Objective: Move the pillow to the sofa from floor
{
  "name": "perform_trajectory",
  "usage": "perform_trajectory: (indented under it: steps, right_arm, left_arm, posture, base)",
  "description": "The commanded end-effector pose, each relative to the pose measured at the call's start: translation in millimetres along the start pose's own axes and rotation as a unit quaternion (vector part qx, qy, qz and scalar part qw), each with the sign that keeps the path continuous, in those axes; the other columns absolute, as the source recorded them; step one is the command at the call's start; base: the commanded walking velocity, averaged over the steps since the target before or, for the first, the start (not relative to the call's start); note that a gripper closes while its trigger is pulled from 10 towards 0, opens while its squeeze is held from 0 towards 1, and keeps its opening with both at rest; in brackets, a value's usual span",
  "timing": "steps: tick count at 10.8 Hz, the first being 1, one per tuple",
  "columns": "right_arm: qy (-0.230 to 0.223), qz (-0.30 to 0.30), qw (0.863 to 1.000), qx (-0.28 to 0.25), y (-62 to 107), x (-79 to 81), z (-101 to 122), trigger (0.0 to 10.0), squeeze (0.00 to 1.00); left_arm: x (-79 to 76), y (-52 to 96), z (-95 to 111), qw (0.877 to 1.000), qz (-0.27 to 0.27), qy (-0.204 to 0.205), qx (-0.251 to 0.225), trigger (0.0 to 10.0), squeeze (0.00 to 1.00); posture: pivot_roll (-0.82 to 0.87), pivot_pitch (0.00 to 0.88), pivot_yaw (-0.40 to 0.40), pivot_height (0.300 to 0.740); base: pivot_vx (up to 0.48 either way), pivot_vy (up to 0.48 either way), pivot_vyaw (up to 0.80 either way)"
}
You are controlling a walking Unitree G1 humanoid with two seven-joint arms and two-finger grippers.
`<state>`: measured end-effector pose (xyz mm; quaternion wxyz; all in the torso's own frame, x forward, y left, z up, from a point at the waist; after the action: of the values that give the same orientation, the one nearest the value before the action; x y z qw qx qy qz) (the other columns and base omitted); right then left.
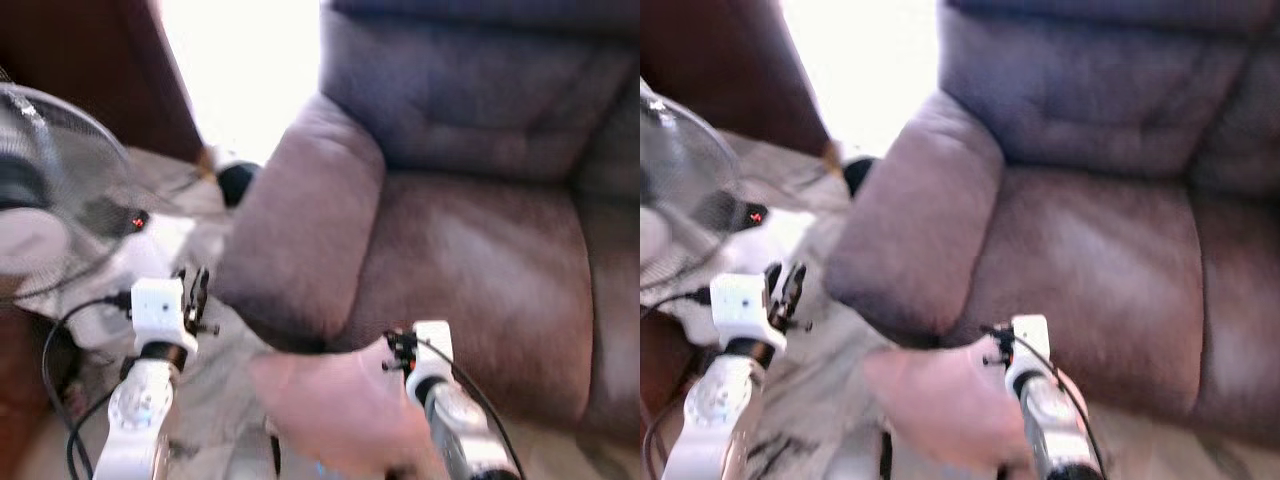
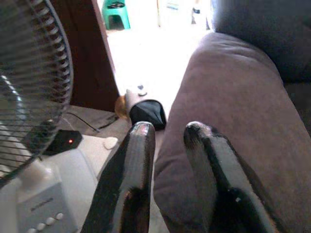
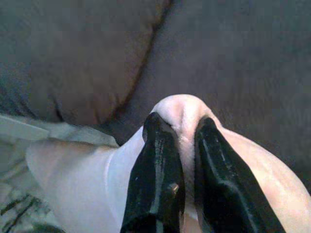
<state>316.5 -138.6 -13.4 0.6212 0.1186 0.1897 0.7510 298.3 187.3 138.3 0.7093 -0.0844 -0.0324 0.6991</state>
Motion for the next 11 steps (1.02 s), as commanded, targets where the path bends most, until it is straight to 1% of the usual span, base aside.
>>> perform_trajectory:
  steps: [1, 4, 5, 6, 11]
  right_arm:
    - [0.01, -0.014, 0.992, -0.126, -3.1, -6.3, 63.1, 10.0, 0.0]
    - [0.009, -0.011, 0.991, -0.129, -3.3, -5.3, 64.4, 10.0, 0.0]
    - [0.005, -0.013, 0.991, -0.136, -3.2, -6.1, 66.8, 10.0, 0.0]
    - [0.001, -0.012, 0.988, -0.157, -1.3, -6.7, 73.5, 10.0, 0.0]
    - [0.003, -0.028, 0.983, -0.18, 0.3, -13.6, 83.6, 10.0, 0.0]
  left_arm:
    - [4.5, 3.3, -5.3, 1.0, 0.006, 0.003, 0.01, 10.0, 0.0]
    - [4.2, 2.9, -5.0, 1.0, 0.005, 0.003, 0.008, 10.0, 0.0]
    - [3.7, 2.7, -4.8, 1.0, 0.004, 0.004, 0.008, 10.0, 0.0]
    - [3.7, 2.5, -4.7, 1.0, 0.004, 0.004, 0.007, 10.0, 0.0]
    - [3.4, 0.1, -3.7, 1.0, 0.004, 0.004, 0.005, 10.0, 0.0]
  posture:
    - [0.17, 0.157, -0.004, 0.731]
    - [0.17, 0.155, -0.004, 0.731]
    - [0.17, 0.152, -0.004, 0.731]
    - [0.17, 0.15, -0.004, 0.739]
    - [0.17, 0.151, -0.003, 0.74]
  base:
    - [0.0, 0.0, 0.0]
    - [0.0, 0.0, 0.0]
    - [0.0, 0.0, 0.0]
    - [0.0, 0.0, 0.0]
    - [0.0, 0.0, 0.0]
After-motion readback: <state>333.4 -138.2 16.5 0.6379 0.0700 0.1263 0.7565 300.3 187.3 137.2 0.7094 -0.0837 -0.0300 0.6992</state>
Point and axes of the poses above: a point about 5 cm out from each wrist's last joint towards the gripper, its own y axis pointing back from the gripper into the wrist, its own z axis along the axis of the wrist's last joint, x = y × z, the point moved 4 cm from there along -y, pointing out of the wrist towards the gripper, and after that the axes turned 10 degrees about y, right-handed, at the moved point
